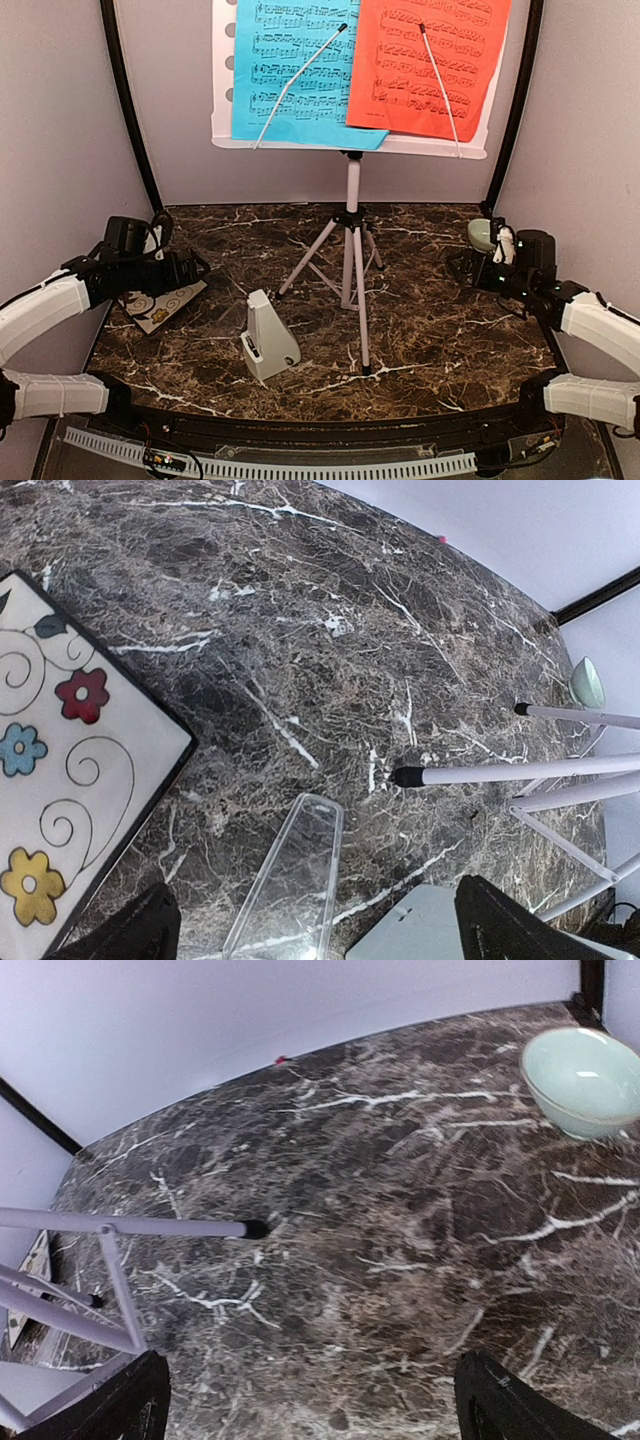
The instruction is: Set up the instrument practice props
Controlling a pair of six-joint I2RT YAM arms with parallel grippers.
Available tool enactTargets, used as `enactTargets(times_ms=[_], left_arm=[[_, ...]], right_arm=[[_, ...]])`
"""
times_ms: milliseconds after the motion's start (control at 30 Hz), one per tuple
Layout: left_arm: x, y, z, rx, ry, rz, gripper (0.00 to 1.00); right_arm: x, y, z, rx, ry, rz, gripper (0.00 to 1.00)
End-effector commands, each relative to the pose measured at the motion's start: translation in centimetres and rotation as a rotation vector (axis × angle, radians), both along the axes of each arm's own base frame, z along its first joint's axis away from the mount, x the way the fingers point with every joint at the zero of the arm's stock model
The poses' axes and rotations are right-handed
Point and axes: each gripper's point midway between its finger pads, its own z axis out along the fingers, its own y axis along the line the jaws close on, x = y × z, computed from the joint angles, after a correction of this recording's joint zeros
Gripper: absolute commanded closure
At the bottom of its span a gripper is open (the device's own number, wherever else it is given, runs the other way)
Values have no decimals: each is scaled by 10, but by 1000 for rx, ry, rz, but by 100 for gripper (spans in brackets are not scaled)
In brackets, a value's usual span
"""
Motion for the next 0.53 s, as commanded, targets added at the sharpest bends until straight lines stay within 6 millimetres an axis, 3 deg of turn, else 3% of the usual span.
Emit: enactTargets(times_ms=[0, 267, 367, 500], left_arm=[[-11, 12, -9, -46, -13, 93, 1], [-22, 31, -46, 14, 77, 186, 1], [-19, 30, -47, 14, 84, 191, 1], [-12, 31, -34, 23, 47, 193, 1]], right_arm=[[3, -20, -11, 35, -38, -41, 0], [-12, -32, -29, 41, -38, -71, 0], [-14, -32, -27, 45, -46, -70, 0], [-14, -34, -12, 42, -79, -75, 0]])
